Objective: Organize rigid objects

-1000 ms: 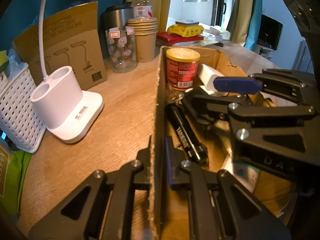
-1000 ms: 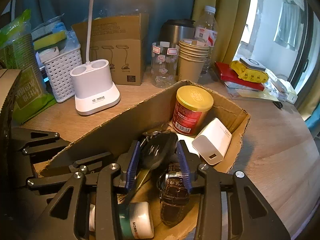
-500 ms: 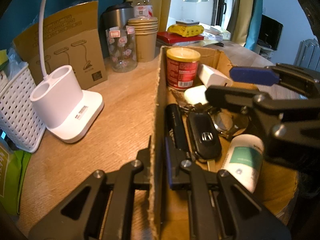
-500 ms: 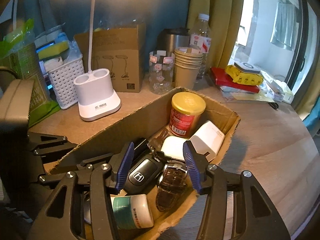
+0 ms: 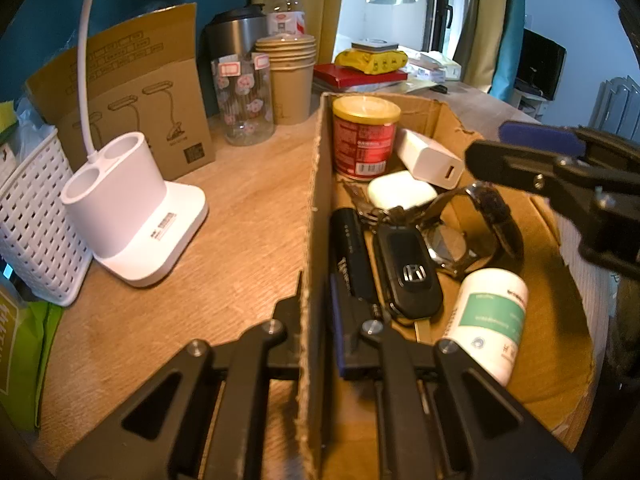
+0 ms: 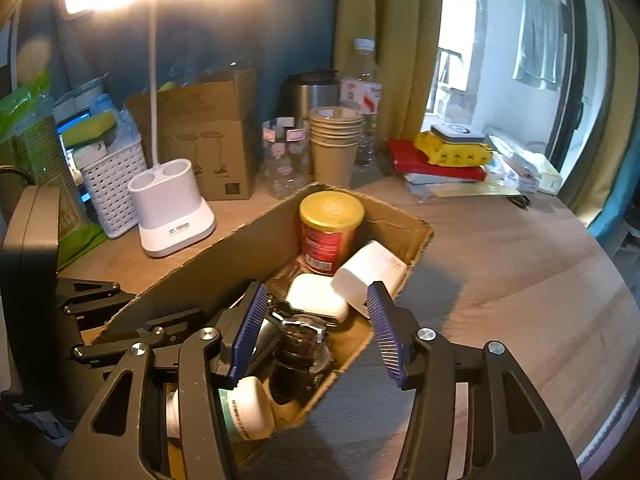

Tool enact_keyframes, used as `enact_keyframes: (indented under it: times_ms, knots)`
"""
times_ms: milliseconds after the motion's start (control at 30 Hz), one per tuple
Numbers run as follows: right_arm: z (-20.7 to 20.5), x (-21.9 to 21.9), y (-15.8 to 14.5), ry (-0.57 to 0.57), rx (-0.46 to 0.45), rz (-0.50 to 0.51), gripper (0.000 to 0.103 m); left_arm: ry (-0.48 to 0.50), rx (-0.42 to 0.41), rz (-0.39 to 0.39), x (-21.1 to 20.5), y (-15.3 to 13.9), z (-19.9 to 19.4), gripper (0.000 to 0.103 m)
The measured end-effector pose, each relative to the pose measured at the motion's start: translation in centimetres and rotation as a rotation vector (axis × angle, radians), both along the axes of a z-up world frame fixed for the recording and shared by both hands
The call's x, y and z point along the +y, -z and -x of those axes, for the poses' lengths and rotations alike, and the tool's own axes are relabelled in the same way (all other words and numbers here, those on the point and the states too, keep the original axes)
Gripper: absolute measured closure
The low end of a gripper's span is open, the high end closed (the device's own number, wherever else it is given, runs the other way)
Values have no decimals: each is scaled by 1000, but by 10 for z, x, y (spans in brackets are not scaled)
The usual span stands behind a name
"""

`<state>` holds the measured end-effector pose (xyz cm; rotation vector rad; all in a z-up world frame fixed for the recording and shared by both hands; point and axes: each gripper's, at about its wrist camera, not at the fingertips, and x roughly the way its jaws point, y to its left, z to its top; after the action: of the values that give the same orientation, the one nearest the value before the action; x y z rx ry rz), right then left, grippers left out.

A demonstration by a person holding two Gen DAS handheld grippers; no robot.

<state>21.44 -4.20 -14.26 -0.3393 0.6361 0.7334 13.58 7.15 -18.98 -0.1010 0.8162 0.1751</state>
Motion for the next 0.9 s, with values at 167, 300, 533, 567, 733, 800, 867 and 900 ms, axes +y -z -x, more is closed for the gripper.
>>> enact_keyframes:
  times_ms: [167,300,533,567,733,800,867,900]
  knots:
    - [1,-17,-5,55,-9,-19,48,1,-1,-3,0,0,-1,93]
    - [3,-35,-13,110,-18,-42,48,-2,-7,-3,-1,-1,0,93]
    - [12,-72,-30,215,-46,-87,47,-9,-53,-2,-3,-17,8,83]
    - [12,-76,-31,226,-48,-92,47,-7,-66,0,-4,-21,9,82]
    - [23,-97,-46,287,-82,-115,42,11,-128,-13,-11,-45,20,70]
    - [31,-104,-54,308,-99,-127,40,18,-152,-1,-13,-55,25,46]
    - [38,-110,-60,324,-112,-134,39,20,-190,7,-14,-68,33,42]
    - [41,-112,-62,332,-119,-137,39,23,-205,6,-15,-74,36,42]
